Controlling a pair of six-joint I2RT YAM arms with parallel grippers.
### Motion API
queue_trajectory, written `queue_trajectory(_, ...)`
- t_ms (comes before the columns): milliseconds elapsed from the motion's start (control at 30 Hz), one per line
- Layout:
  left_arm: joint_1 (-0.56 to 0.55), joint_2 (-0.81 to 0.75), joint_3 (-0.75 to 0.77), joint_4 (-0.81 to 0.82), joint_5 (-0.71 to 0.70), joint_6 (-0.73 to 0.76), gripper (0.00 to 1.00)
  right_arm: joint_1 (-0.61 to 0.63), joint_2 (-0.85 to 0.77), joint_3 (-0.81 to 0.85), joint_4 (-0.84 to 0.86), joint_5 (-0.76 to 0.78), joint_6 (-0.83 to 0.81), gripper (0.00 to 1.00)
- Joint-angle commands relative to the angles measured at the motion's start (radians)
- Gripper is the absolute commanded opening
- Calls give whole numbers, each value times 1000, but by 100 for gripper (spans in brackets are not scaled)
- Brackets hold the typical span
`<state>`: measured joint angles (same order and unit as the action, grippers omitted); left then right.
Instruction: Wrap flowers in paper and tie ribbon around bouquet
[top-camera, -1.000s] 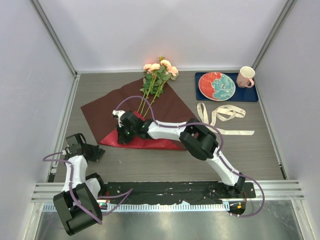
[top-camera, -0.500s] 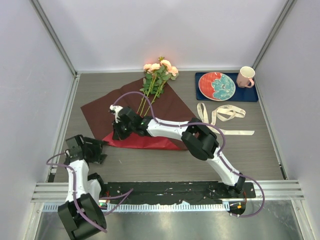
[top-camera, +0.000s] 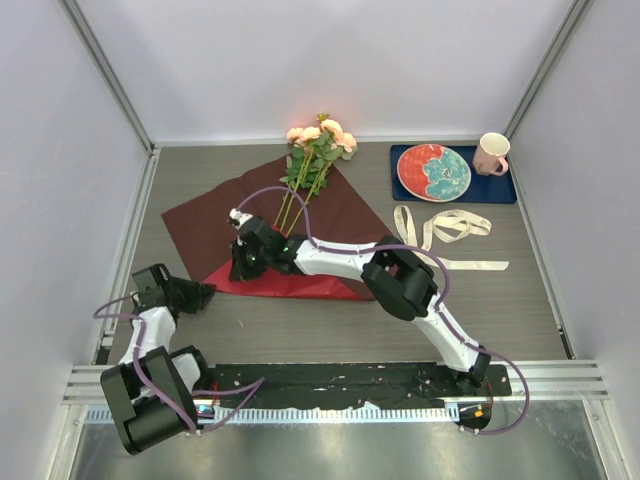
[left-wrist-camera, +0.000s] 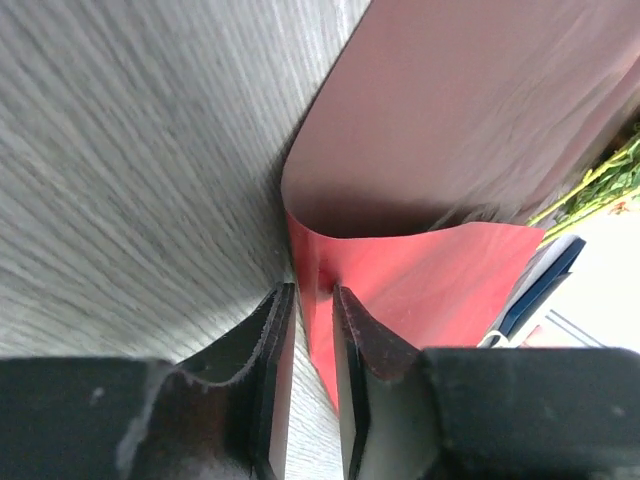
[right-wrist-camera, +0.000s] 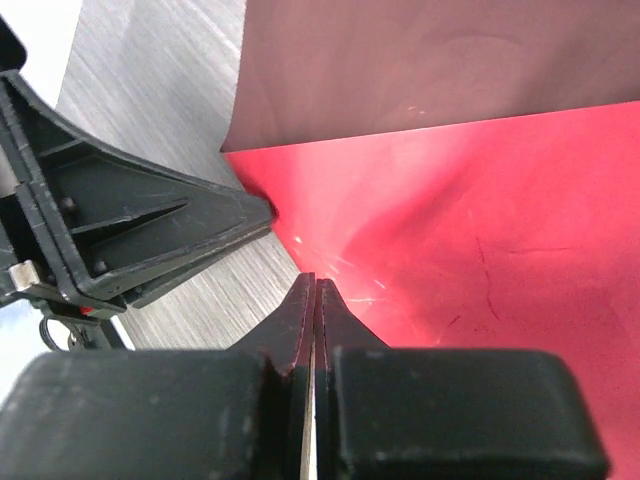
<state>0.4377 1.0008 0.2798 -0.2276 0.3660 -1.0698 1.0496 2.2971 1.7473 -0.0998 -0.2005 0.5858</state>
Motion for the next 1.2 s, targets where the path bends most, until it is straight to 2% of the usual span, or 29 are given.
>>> queue_trajectory(0,-4,-4,-4,100,-18,56,22,-5,-30,-8,23,78,83,0)
queue_trajectory(167,-4,-39,-30,123,-16,67,4,-8,-7,-12,12,93,108,0)
queue_trajectory(233,-4,-62,-33,122,-13,70,1,-8,4,-12,8,92,118,0)
queue_trajectory(600,-39,-264,-62,54,-38,83,0,-19,19,-51,0,128,135,0)
queue_trajectory(800,-149,-242,-33,63,-85,76,0,-25,22,-81,11,93,154,0)
queue_trajectory(1167,-459,-196,71,60,-237,119,0,-77,-53,-235,186,-3,206,0)
